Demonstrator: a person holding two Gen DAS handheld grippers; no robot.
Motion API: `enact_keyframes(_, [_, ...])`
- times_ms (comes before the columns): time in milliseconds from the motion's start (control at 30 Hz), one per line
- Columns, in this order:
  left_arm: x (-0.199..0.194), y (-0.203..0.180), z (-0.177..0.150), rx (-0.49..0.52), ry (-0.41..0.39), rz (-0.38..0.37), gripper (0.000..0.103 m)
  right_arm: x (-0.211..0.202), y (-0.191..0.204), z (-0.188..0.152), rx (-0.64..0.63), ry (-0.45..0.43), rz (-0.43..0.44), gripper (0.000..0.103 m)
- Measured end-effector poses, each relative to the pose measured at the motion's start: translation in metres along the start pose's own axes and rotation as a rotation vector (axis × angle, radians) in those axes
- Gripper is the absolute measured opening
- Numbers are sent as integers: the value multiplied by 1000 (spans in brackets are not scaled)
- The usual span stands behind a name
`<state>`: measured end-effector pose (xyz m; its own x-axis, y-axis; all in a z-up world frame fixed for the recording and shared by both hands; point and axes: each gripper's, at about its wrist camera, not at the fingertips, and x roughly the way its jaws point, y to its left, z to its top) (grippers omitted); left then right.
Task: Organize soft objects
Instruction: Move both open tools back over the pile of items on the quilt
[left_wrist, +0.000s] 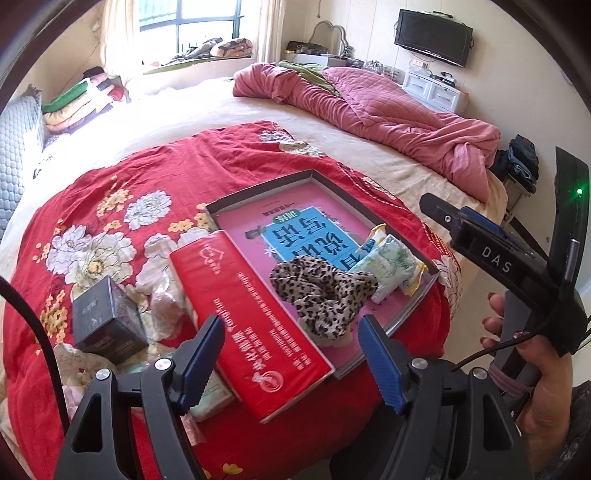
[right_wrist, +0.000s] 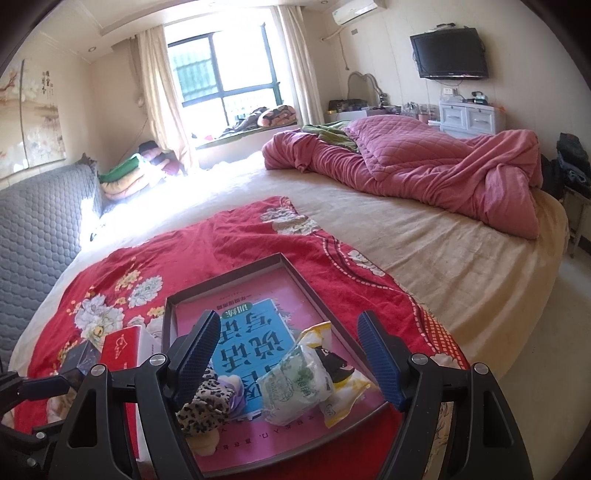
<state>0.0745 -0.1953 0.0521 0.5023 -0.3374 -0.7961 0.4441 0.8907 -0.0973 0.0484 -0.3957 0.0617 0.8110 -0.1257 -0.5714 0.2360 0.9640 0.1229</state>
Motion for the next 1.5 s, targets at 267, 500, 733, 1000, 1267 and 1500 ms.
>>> enact_keyframes(267, [-14,25,-8,-54,-22,26,74,-12,24,2,-53,-10,33,78])
enact_keyframes(500, [-29,46,-19,-96,-49,39,74,-24,50,5,-105,-28,67,78])
enact_keyframes(733, [-42,61,-29,-130,-58,49,74,-32,73,3,-149,-30,104,78])
enact_keyframes(1000, [-52,81,-40,-163,-50,94,74,-41,98,1,-193,-30,148,78])
enact_keyframes(1267, [-60,99,-51,-201,-49,110,74,-47,124,-4,-239,-21,187,78])
enact_keyframes(1500, [-76,131,-60,-262,-70,147,74,-55,145,-8,-285,-24,217,78])
